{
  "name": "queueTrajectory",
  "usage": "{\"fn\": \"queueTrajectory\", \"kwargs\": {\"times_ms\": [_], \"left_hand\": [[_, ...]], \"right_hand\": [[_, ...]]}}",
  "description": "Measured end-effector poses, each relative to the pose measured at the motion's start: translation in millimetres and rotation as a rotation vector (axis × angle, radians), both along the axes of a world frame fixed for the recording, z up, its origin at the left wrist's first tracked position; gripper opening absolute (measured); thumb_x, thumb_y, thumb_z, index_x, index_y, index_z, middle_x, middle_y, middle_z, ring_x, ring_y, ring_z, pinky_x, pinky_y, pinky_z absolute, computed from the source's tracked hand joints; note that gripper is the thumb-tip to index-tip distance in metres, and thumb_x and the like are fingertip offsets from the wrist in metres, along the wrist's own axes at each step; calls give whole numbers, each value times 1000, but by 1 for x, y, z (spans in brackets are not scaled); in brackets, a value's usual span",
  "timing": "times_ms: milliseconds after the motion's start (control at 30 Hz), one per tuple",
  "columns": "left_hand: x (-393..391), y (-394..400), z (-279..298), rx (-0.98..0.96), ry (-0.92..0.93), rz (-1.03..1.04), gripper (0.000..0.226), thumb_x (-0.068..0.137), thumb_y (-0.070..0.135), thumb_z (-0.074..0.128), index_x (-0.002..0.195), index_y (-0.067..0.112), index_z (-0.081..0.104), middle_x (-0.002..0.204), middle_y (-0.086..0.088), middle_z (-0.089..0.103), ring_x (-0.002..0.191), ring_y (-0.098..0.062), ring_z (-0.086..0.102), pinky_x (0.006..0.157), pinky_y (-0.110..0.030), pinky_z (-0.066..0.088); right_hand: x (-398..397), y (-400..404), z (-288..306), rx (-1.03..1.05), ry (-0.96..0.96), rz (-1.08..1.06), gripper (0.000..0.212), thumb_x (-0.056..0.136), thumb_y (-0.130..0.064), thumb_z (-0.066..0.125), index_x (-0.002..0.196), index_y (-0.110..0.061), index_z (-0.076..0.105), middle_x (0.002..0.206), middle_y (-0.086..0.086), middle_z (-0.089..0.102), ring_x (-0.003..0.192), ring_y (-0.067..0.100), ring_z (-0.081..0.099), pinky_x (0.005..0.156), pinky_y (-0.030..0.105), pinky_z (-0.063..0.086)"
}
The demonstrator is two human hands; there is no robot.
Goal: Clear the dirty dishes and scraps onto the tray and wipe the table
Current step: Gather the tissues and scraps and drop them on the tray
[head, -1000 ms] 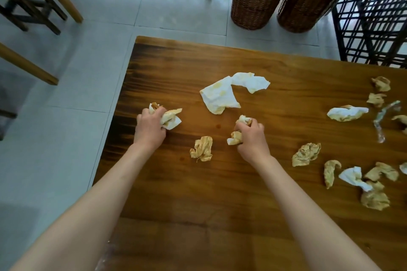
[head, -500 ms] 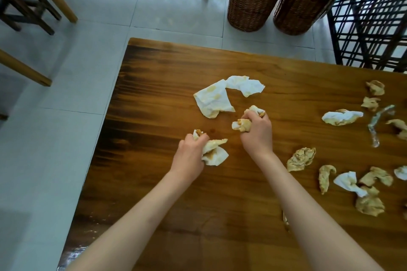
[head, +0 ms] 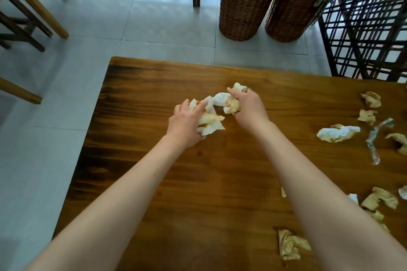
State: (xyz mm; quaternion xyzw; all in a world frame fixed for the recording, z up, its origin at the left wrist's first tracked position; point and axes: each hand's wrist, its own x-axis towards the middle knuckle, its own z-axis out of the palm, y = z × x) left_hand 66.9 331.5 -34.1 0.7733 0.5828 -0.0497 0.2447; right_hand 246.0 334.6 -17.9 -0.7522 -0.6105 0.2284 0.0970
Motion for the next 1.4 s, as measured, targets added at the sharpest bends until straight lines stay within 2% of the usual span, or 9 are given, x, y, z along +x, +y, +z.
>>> {"fn": "queueTrajectory", "kwargs": {"times_ms": [100,200,333,567,733,833,1033,1233,1400], "left_hand": [[3,-4,-8,25,32,-23,76,75,29,76,137,36,32,138,-12,34,124,-32,31,96,-46,39],[-2,-15,-13,123,-118,12,49,80,7,62,122,29,50,111,-7,47,96,-22,40,78,-33,44],[-11,-35,-12,113,-168,47,44,77,1,65,114,23,54,99,-5,56,91,-20,51,69,-25,43],[-29,-81,6,206,-312,94,53,66,5,81,113,17,58,104,-6,64,94,-18,60,67,-20,46],[-4,-115,20,127,-497,91,62,70,2,77,124,19,53,104,-3,62,93,-18,59,71,-33,55],[14,-144,21,68,-589,119,65,72,7,76,128,25,49,103,6,60,90,-11,57,67,-21,49],[74,-185,23,5,-580,26,74,71,9,75,136,26,44,116,7,59,101,-9,53,81,-25,47],[160,-192,15,14,-376,-91,70,76,-2,65,135,31,44,136,-2,48,120,-21,46,90,-30,47],[201,-196,3,64,-92,-147,92,76,-8,58,145,40,22,154,-2,22,133,-33,32,102,-40,39]], "right_hand": [[-5,0,-15,-184,-106,114,81,82,13,48,145,-34,27,148,12,30,140,33,17,106,47,34],[-7,-12,-26,-42,-174,79,53,81,9,48,123,-23,51,130,13,46,122,33,35,92,40,44],[-5,-39,-30,33,-174,-39,31,81,7,49,100,-16,57,108,11,53,100,27,45,71,28,42],[6,-127,-13,132,-58,-340,25,78,-1,61,96,-18,61,101,10,56,95,25,50,73,27,41],[18,-194,7,168,-24,-508,25,79,-3,62,98,-20,61,96,4,56,91,18,48,71,25,40],[42,-225,17,210,31,-625,24,78,-6,63,98,-20,62,94,2,57,89,17,49,70,25,39],[117,-267,23,178,18,-682,22,78,-7,64,93,-22,60,87,1,56,86,20,53,60,23,36],[178,-271,8,-83,-55,-335,32,79,-13,67,102,-32,57,109,-2,54,115,21,42,93,36,43],[194,-272,-9,-283,-100,-48,70,76,-39,71,134,-49,33,150,3,30,142,31,12,111,52,17]]}}
